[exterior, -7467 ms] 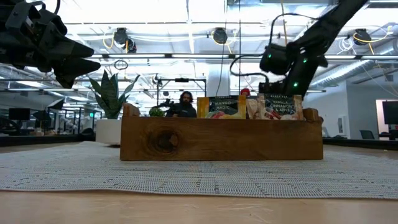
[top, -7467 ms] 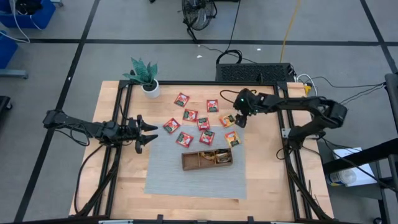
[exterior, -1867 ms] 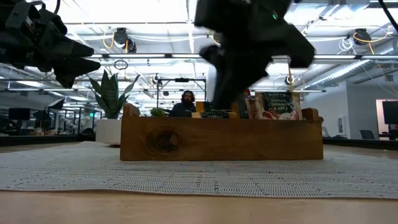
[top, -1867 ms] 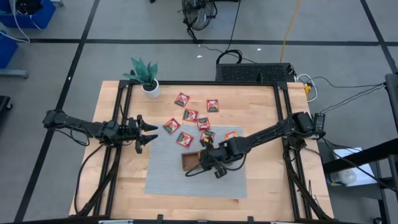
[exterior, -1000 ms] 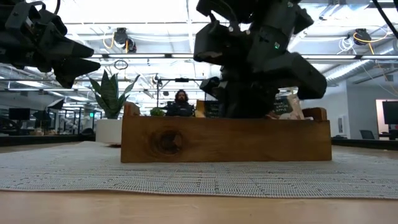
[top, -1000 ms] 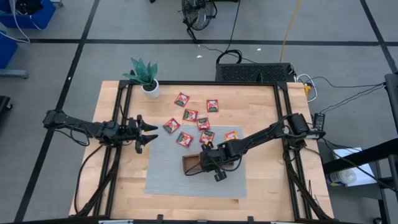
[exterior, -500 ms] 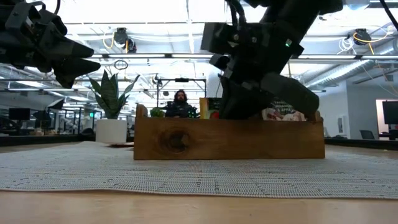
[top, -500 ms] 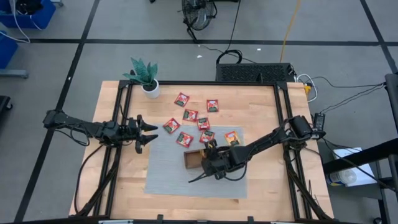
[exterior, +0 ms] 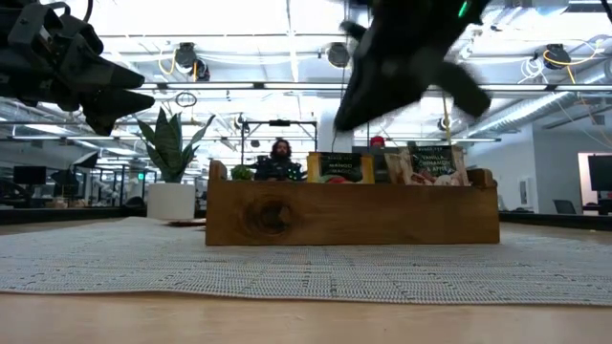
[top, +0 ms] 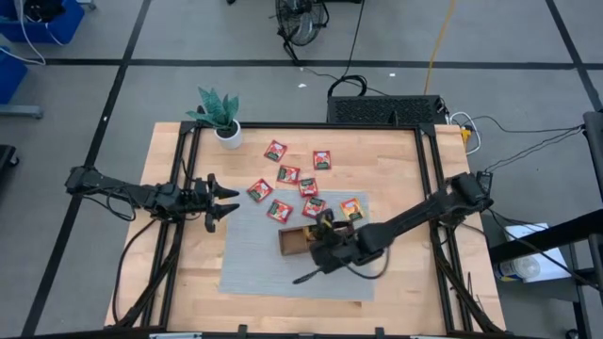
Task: Pick & Place Tea
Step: Put the yellow tea bag into the middle compartment of the wood organizer
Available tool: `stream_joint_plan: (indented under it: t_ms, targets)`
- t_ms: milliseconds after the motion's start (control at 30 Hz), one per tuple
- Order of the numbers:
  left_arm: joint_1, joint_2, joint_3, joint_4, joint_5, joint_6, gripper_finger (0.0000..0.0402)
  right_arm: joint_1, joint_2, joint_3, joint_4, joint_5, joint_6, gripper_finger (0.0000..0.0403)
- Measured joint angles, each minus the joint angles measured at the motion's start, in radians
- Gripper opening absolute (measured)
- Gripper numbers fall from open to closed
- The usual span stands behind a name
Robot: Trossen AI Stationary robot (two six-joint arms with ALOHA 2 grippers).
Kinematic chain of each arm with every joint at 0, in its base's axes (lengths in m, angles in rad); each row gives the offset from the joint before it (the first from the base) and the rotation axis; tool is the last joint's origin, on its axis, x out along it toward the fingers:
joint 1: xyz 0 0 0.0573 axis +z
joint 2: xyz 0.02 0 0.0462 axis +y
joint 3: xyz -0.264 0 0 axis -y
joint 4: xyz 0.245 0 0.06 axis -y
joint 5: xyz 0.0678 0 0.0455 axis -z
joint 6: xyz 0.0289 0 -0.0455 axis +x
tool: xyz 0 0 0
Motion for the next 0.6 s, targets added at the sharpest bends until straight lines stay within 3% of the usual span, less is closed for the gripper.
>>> stream_joint_plan:
  t_ms: [167,267,467,600]
  targets:
    - [0.0,0.0,0.0,0.0,0.0,0.0,0.0205,0.029,-0.185,-0.016,-0.18,0.109,0.132,0.0]
    - [0.0,0.0,0.0,0.0,0.0,0.0,0.0205,0.006,-0.312,-0.095,-0.279,0.091,0.234,0.0016]
    - [0.0,0.0,0.0,0.0,0.0,0.0,0.0205,-0.135,-0.574,-0.389,-0.239,-0.083,0.504,0.0116]
    - [0.0,0.0,0.0,0.0,0.0,0.0,0.0205,-0.286,-0.675,-0.58,-0.111,-0.28,0.625,0.0185]
